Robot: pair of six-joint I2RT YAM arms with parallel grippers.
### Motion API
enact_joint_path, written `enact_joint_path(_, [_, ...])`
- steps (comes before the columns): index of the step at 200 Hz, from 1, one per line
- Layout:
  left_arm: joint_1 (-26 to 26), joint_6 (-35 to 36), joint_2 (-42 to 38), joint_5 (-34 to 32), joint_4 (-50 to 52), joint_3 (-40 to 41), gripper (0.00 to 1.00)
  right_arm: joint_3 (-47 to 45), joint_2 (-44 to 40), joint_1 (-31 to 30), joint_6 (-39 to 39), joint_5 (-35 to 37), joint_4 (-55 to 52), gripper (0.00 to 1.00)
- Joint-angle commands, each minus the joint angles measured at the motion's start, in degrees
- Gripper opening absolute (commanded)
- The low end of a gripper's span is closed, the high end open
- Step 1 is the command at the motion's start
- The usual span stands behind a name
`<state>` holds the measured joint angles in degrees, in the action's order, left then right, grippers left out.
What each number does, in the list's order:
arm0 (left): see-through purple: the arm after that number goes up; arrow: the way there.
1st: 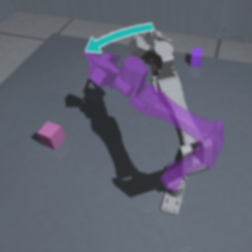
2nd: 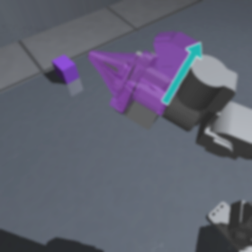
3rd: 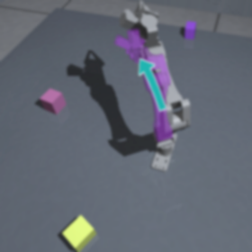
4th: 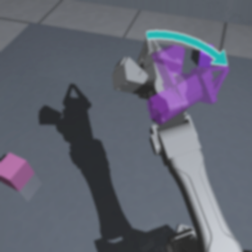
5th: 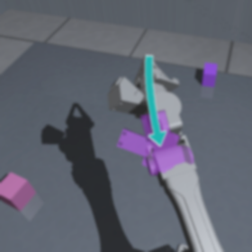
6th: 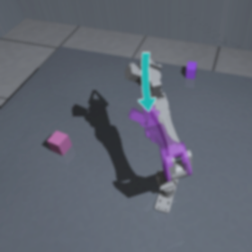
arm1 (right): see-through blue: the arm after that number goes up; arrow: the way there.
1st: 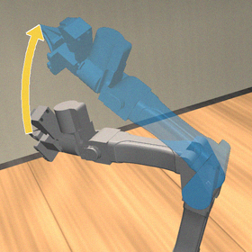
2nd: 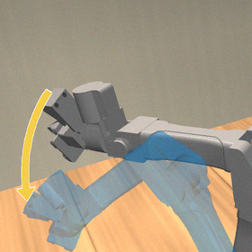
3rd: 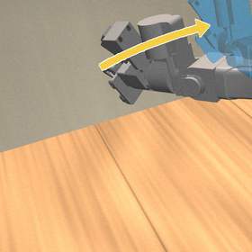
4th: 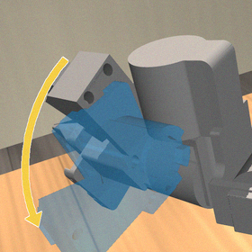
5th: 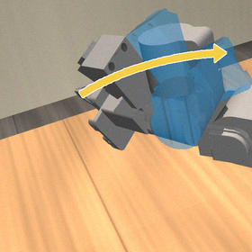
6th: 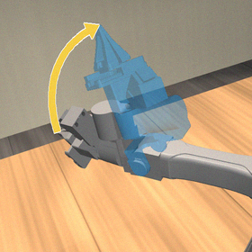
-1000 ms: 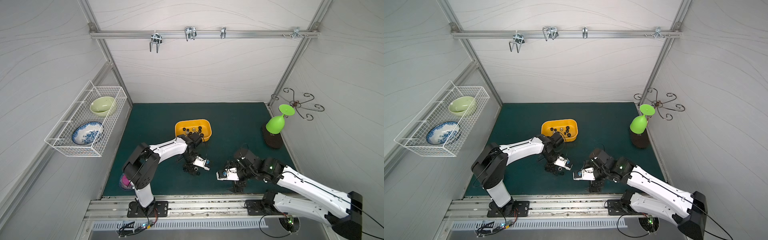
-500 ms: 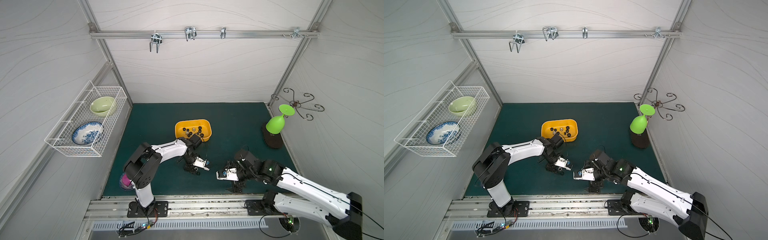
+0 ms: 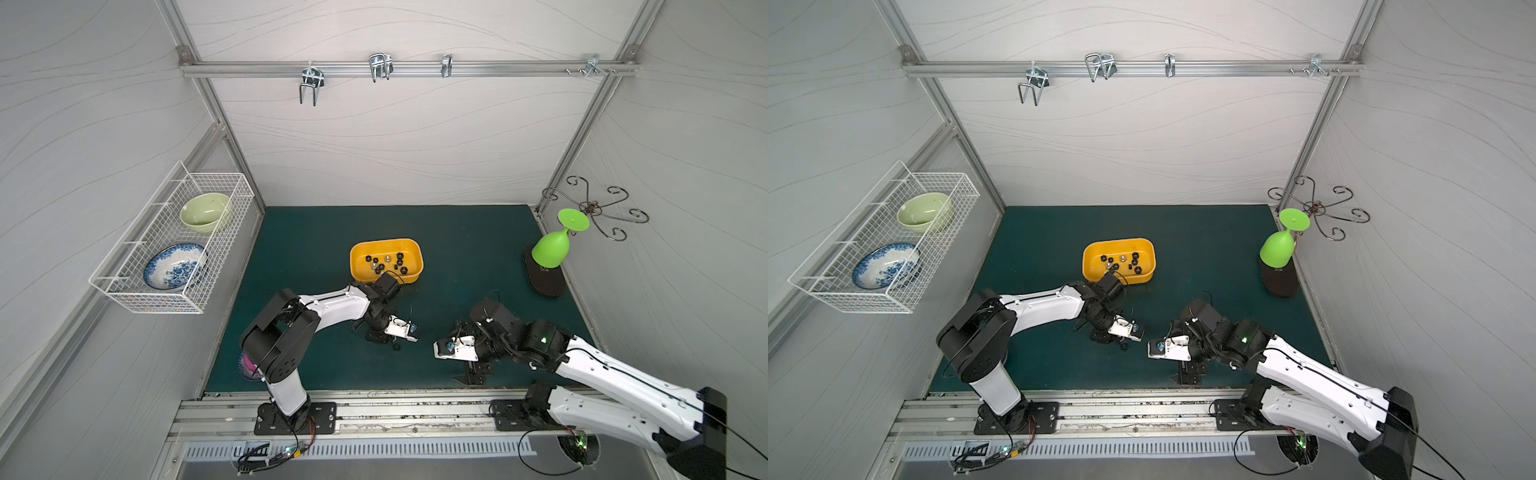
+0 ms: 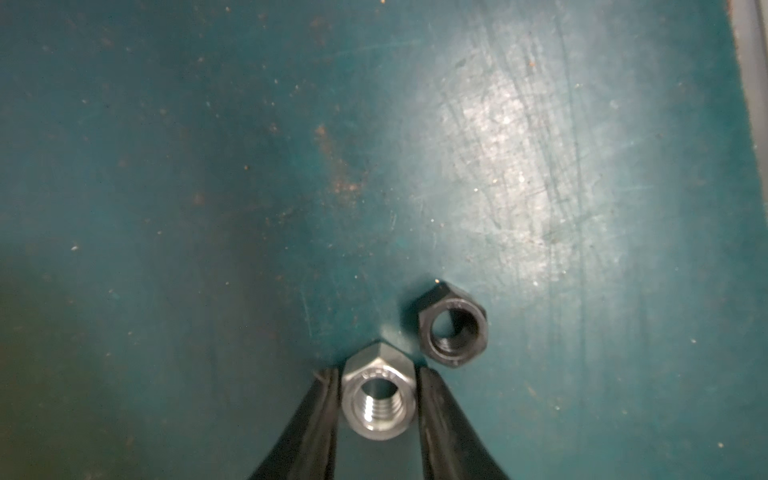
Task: Put the nuts on the desktop into the storage box
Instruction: Pick up the nut from the center of the board.
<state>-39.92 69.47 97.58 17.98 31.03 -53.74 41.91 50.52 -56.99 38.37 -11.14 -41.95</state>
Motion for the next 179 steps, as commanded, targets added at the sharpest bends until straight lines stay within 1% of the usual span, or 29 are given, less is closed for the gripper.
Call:
enact_joint_path(1, [-0.2, 1.2, -1.6, -1.0, -2.7, 1.4, 0.32, -0.9, -0.1, -0.3, -0.3, -0.3, 0.8, 0.99])
enact_joint_path(11, [-0.2, 1.4, -1.7, -1.4, -3.1, 1.9, 0.31, -1.2, 0.0, -0.3, -0.7, -0.7, 1.8, 0.99])
enact_joint_path(20, [-0.2, 1.2, -1.6, -1.8, -3.3, 2.0, 0.28, -1.6, 0.3, -0.3, -1.9, -1.1, 3.3, 0.99])
enact_joint_path(35, [-0.2, -0.2, -1.2, -2.5, -3.6, 1.7, 0.20, -2.9, 0.6, -0.3, -5.9, -1.2, 7.6, 0.99])
enact_joint_path(44, [-0.2, -1.2, -1.0, -2.8, -3.8, 1.6, 0.19, -3.8, 0.4, -0.3, -8.3, -1.7, 10.1, 0.99])
enact_joint_path(53, [-0.2, -2.3, -0.9, -2.7, -4.1, 1.5, 0.19, -4.5, 0.2, -0.3, -9.8, -2.0, 11.8, 0.99])
enact_joint_path(73, [0.1, -4.3, -0.8, -1.5, -3.8, 0.8, 0.20, -6.4, -0.4, -0.3, -13.0, -0.4, 15.7, 0.99])
enact_joint_path(110, [1.9, -6.0, -1.6, 2.2, -1.4, -1.2, 0.21, -8.6, -1.2, -0.3, -14.2, 1.9, 18.6, 0.99])
enact_joint_path(143, [3.7, -7.0, -2.9, 4.1, 0.0, -2.8, 0.23, -8.5, -0.7, -0.4, -15.2, 1.3, 19.1, 0.99])
enact_joint_path(173, [6.8, -9.4, -1.9, 10.8, 6.1, -8.7, 0.24, -8.0, -0.7, -0.4, -17.1, 3.4, 21.6, 0.99])
enact_joint_path(175, [7.0, -10.9, -1.8, 11.3, 6.5, -9.1, 0.24, -7.9, -0.6, -0.4, -17.2, 3.6, 21.8, 0.99])
enact_joint_path(179, [7.4, -11.6, -1.7, 12.2, 7.0, -9.8, 0.24, -7.8, -0.6, -0.4, -17.6, 4.2, 22.2, 0.99])
